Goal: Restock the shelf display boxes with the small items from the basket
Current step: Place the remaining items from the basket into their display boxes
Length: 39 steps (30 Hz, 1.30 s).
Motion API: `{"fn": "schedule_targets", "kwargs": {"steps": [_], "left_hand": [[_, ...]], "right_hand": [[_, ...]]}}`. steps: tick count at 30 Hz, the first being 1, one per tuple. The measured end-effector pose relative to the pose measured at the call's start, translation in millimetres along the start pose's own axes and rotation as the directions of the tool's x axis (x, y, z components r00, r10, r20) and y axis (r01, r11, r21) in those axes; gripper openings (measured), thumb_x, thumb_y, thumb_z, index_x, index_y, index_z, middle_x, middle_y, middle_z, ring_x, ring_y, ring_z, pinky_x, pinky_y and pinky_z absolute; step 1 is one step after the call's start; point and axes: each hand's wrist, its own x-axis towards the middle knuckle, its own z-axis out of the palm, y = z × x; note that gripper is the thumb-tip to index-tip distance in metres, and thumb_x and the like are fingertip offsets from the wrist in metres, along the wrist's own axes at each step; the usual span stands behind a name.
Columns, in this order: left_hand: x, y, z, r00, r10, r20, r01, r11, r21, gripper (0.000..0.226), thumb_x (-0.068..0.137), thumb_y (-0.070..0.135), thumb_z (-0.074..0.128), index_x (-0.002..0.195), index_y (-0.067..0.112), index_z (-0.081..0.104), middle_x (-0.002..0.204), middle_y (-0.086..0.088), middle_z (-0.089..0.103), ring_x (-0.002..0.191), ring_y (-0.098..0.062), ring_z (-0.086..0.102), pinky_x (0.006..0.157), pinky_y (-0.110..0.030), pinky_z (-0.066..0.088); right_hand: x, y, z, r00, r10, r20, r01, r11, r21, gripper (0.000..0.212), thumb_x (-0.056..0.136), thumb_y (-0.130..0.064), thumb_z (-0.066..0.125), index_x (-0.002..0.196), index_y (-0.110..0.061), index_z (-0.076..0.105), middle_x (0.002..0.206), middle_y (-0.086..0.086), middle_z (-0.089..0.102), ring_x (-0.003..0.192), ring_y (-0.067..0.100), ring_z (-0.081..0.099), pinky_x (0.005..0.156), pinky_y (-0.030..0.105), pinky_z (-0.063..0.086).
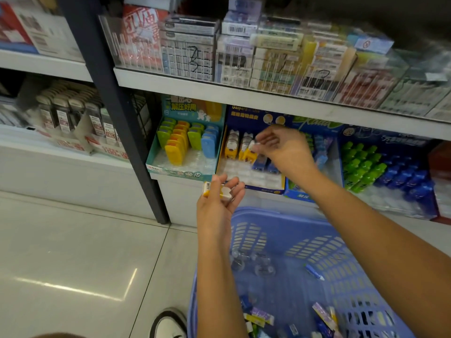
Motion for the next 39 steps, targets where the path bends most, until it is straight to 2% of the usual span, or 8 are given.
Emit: {"fn": "schedule_targets", "kwargs": {"steps": [6,10,16,20,25,29,36,39], "left_hand": [[5.5,5.8,-2.8,0.999,-0.039,-0.016,0.039,0.999,0.003,0.044,0.099,0.042,0.040,0.098,0.004,0.063,0.084,-0.012,0.075,0.080,-0.023,0.073,0.066,-0.027,0.059],[8.0,4.5,-6.0,0.996,-0.005,-0.085,0.013,0.996,0.088,0.054,0.097,0.049,0.041,0.072,0.017,0.076,0.072,0.000,0.071,0.069,-0.014,0.067,0.057,-0.023,0.055],[14.8,3.0,-6.8,0.984,-0.044,-0.173,0.074,0.983,0.170,0.049,0.094,0.051,0.047,0.083,0.011,0.073,0.066,-0.001,0.061,0.048,-0.006,0.049,0.042,-0.019,0.043],[15.6,0.5,-3.7,0.990,-0.048,-0.134,0.084,0.959,0.272,0.052,0.096,0.048,0.044,0.074,0.008,0.067,0.051,-0.001,0.059,0.038,-0.009,0.048,0.046,-0.025,0.041],[4.6,-1.0,-0.7,0.991,0.045,-0.125,0.008,0.918,0.396,0.044,0.095,0.043,0.049,0.072,0.010,0.065,0.044,0.001,0.054,0.039,-0.008,0.049,0.048,-0.024,0.044],[1.1,6.5,-0.8,0.990,0.081,-0.117,-0.030,0.923,0.384,0.042,0.094,0.041,0.053,0.072,0.008,0.067,0.046,0.000,0.055,0.041,-0.009,0.048,0.044,-0.021,0.042],[-8.1,9.2,17.7,1.000,0.015,-0.017,-0.009,0.941,0.338,0.050,0.099,0.040,0.041,0.067,0.009,0.063,0.047,0.000,0.052,0.041,-0.011,0.044,0.042,-0.023,0.036],[-6.6,5.4,19.4,0.992,0.126,0.024,-0.121,0.853,0.508,0.056,0.100,0.049,0.030,0.082,0.013,0.069,0.071,-0.001,0.066,0.066,-0.015,0.061,0.059,-0.027,0.049]], "right_hand": [[10.4,22.2,19.7,0.981,-0.168,0.094,0.188,0.940,-0.283,0.016,0.081,-0.021,0.072,0.092,-0.011,0.067,0.082,-0.001,0.063,0.073,0.007,0.051,0.069,0.021,0.040],[8.1,25.2,27.1,0.952,-0.275,0.131,0.303,0.899,-0.315,0.016,0.082,-0.018,0.070,0.093,-0.007,0.066,0.091,0.007,0.069,0.083,0.017,0.059,0.074,0.027,0.045],[4.9,26.9,29.6,0.946,-0.306,0.106,0.323,0.862,-0.392,0.015,0.083,-0.018,0.069,0.091,-0.006,0.066,0.095,0.012,0.066,0.092,0.028,0.056,0.076,0.032,0.042],[9.4,19.1,24.8,0.944,-0.281,0.174,0.330,0.841,-0.428,0.017,0.081,-0.016,0.070,0.089,-0.001,0.066,0.104,0.014,0.059,0.104,0.031,0.048,0.082,0.035,0.041],[-6.4,3.4,14.1,0.943,-0.256,0.211,0.324,0.848,-0.419,0.045,0.074,-0.012,0.076,0.115,-0.016,0.060,0.139,0.007,0.035,0.121,0.025,0.042,0.098,0.034,0.041],[-50.7,-10.0,3.2,0.874,-0.316,0.369,0.392,0.908,-0.150,0.061,0.074,-0.008,0.076,0.115,-0.042,0.046,0.124,-0.016,0.034,0.092,0.003,0.053,0.080,0.017,0.050],[-71.2,-25.3,-12.1,0.844,-0.472,0.257,0.506,0.858,-0.086,0.018,0.086,-0.016,0.067,0.104,-0.014,0.068,0.103,-0.004,0.061,0.083,0.007,0.062,0.081,0.025,0.053],[-58.6,-24.0,-10.3,0.880,-0.449,0.154,0.469,0.874,-0.129,0.019,0.090,-0.021,0.062,0.107,-0.013,0.064,0.099,-0.008,0.056,0.084,0.004,0.056,0.078,0.021,0.048]]}}
